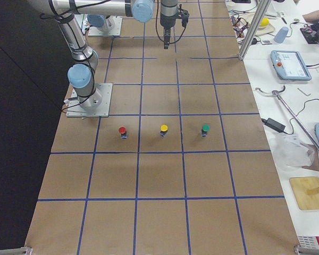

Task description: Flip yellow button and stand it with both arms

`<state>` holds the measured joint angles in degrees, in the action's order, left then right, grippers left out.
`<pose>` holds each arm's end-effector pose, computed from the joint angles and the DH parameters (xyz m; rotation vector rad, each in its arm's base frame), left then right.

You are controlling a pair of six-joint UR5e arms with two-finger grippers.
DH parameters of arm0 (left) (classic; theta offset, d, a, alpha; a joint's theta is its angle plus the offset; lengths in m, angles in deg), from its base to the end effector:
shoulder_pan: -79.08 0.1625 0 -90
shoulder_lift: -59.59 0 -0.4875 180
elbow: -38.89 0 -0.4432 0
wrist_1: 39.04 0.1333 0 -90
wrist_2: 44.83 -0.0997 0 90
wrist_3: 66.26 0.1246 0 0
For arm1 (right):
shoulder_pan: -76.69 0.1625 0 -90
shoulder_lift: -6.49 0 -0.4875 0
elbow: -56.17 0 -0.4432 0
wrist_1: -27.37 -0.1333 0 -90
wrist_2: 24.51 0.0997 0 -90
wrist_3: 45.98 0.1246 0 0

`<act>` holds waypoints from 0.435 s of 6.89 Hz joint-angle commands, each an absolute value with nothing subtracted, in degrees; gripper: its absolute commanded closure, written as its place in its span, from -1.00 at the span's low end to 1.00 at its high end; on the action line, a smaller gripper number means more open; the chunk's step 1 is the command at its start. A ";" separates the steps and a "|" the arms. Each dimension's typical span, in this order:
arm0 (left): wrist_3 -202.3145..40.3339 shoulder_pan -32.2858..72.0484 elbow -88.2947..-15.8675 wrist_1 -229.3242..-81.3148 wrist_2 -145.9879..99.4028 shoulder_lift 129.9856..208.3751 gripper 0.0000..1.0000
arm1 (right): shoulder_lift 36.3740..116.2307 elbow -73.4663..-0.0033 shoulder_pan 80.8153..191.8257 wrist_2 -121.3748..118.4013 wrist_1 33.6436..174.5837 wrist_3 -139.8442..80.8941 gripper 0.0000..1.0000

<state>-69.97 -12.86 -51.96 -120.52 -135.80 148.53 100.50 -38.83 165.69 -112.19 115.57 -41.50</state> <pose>-0.1498 -0.5469 0.5435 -0.0503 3.1227 -0.2394 0.1296 -0.5049 0.5119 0.1498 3.0980 0.0774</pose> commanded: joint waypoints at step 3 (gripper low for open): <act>-70.04 -12.86 -51.99 -120.51 -135.88 148.53 -0.99 | 102.91 -39.01 165.63 -116.35 111.83 -37.46 -1.00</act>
<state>-70.02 -12.86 -51.99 -120.52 -135.87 148.53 102.81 -39.07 165.64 -115.90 112.12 -38.46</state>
